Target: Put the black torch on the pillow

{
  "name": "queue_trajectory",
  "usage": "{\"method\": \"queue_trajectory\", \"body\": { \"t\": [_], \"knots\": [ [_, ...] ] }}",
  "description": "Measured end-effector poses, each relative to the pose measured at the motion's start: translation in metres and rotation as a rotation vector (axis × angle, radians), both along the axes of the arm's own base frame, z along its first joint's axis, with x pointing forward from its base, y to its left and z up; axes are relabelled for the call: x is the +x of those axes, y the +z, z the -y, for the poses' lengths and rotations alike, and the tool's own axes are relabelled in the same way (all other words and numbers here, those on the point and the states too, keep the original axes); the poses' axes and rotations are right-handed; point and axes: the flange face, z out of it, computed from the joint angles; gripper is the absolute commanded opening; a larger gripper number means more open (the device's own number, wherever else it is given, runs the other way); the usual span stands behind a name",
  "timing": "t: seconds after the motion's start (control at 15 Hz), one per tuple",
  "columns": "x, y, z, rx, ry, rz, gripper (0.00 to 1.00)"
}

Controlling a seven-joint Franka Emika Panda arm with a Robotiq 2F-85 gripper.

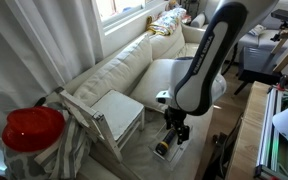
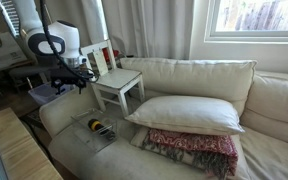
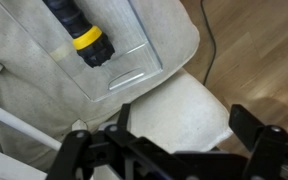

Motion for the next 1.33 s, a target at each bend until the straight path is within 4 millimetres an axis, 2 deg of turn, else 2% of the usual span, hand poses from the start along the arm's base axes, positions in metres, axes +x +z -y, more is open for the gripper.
{"method": "queue_trajectory", "body": {
  "t": [0.4,0.47,0.6,0.67,0.8,0.87,1.0,1.07,1.2,1.33],
  "knots": [
    [0.004,-0.082,0.009,-0.067,0.050,0.072,1.00],
    [0.005,-0.095,0.012,-0.079,0.049,0.073,0.96],
    [0.007,-0.116,0.014,-0.096,0.047,0.073,0.76],
    [0.009,-0.125,0.015,-0.103,0.045,0.074,0.75],
    [0.013,-0.138,0.016,-0.114,0.042,0.082,0.68],
    [0.016,-0.142,0.016,-0.119,0.047,0.089,0.80],
    [0.020,-0.152,0.013,-0.129,0.070,0.103,0.85],
    [0.021,-0.157,0.011,-0.136,0.080,0.108,0.92],
    [0.023,-0.168,0.009,-0.150,0.100,0.117,1.00],
    [0.024,-0.178,0.007,-0.167,0.120,0.125,0.96]
  ]
}}
